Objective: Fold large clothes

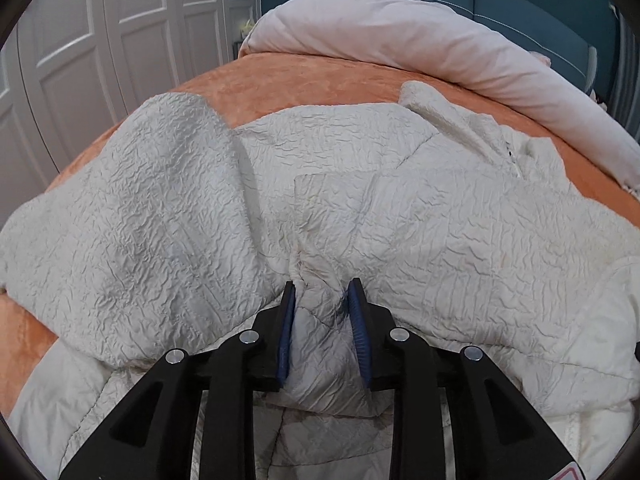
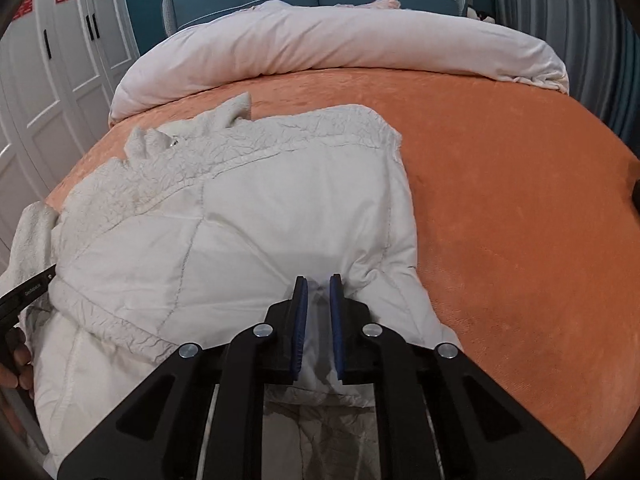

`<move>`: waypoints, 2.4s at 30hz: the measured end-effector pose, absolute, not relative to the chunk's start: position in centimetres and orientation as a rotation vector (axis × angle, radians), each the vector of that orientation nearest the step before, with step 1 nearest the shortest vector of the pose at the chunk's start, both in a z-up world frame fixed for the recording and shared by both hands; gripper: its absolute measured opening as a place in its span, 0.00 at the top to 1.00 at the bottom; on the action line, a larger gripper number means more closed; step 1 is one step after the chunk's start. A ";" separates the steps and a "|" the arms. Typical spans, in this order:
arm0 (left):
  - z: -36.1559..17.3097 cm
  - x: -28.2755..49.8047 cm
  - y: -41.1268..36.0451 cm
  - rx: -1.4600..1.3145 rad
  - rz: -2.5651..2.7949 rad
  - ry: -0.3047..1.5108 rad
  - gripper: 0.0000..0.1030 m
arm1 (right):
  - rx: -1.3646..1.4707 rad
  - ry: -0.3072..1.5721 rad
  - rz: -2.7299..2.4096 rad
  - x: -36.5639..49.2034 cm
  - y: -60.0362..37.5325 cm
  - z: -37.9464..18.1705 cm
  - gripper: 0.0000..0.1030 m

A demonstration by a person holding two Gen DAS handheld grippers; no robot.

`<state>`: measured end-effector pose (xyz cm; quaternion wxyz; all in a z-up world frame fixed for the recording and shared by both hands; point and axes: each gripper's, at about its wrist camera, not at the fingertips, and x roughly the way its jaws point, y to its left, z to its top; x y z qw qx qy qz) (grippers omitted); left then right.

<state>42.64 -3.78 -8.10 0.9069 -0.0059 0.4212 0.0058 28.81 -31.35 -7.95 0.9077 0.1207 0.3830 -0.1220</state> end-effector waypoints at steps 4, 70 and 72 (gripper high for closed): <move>-8.2 42.4 -4.1 0.017 0.026 0.853 0.74 | 0.169 0.805 -0.280 29.4 -30.2 -8.7 0.90; 1.3 31.2 0.6 -0.162 -0.173 0.887 0.26 | 0.498 0.757 -0.142 10.3 -29.1 -3.4 0.47; 1.3 32.4 2.5 -0.147 -0.105 0.870 0.26 | 0.495 0.750 -0.121 13.1 -29.3 -2.9 0.46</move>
